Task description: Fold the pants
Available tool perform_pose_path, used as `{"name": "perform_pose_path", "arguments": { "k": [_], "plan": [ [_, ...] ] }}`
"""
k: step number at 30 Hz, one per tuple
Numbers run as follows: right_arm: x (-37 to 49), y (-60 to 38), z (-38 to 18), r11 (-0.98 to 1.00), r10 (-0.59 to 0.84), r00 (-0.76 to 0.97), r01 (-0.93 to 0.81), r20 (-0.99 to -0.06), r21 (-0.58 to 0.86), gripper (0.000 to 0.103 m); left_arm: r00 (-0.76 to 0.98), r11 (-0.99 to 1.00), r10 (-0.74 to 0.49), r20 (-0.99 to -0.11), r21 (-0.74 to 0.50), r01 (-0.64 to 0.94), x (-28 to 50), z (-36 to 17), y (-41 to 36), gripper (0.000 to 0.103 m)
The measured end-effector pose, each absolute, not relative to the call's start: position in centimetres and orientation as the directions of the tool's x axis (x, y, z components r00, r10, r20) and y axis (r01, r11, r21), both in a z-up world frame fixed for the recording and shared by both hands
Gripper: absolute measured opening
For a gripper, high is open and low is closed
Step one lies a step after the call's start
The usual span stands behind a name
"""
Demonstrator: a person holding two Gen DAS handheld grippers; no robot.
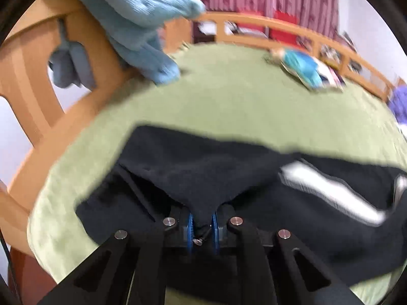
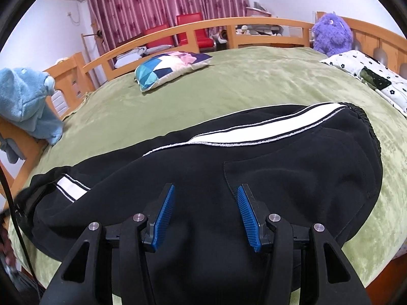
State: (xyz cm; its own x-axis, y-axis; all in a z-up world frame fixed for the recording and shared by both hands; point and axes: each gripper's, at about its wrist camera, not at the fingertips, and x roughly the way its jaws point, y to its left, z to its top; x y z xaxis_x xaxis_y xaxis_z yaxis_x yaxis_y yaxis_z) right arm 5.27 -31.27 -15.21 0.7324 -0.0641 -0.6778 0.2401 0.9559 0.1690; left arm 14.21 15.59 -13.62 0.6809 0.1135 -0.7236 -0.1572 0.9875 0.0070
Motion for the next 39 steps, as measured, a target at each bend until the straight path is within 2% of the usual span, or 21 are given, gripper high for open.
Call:
{"name": "perform_pose_path", "arguments": {
  "k": [7,11,15,17,19,21,25,30,34,39],
  "plan": [
    [6.1,-31.6,-16.1,0.949,-0.095,0.701,0.279,-0.707,0.149,0.050,0.701,0.985,0.105,-0.706,-0.025,-0.173,22.7,-11.1,18.2,0.010],
    [6.5,-31.5,-16.3,0.950,-0.126,0.690,0.291,-0.713,0.114,0.050,0.642,0.979,0.109,-0.759,-0.028,-0.200,26.8,-11.6,18.7,0.014],
    [6.9,-31.2,-16.6,0.952,-0.135,0.679,0.291,-0.721,0.096,0.050,0.624,0.982,0.093,-0.775,-0.032,-0.186,26.8,-12.3,18.6,0.016],
    [7.0,-31.0,-16.6,0.953,-0.135,0.679,0.289,-0.722,0.094,0.050,0.636,0.982,0.107,-0.765,-0.018,-0.187,25.5,-12.0,18.9,0.024],
    [6.9,-30.9,-16.5,0.954,-0.129,0.686,0.282,-0.716,0.099,0.050,0.648,0.980,0.118,-0.752,-0.017,-0.198,23.6,-11.5,19.6,0.050],
    [6.7,-30.7,-16.4,0.956,-0.123,0.692,0.276,-0.711,0.104,0.050,0.657,0.978,0.125,-0.744,-0.021,-0.210,21.9,-11.0,20.5,0.061],
    [6.5,-30.6,-16.3,0.957,-0.092,0.703,0.259,-0.706,0.134,0.050,0.652,0.974,0.136,-0.745,-0.018,-0.225,17.4,-10.8,22.2,0.067],
    [5.9,-30.3,-16.1,0.959,-0.062,0.718,0.234,-0.693,0.158,0.050,0.620,0.965,0.125,-0.775,-0.051,-0.259,12.4,-13.6,23.6,0.068],
    [5.7,-30.3,-16.2,0.958,-0.051,0.722,0.230,-0.690,0.170,0.050,0.605,0.952,0.086,-0.791,-0.114,-0.284,11.8,-15.3,24.2,0.066],
    [6.0,-30.6,-16.2,0.953,-0.057,0.718,0.246,-0.693,0.176,0.050,0.614,0.964,0.112,-0.781,-0.064,-0.257,12.1,-14.8,23.5,0.068]
  ]
}}
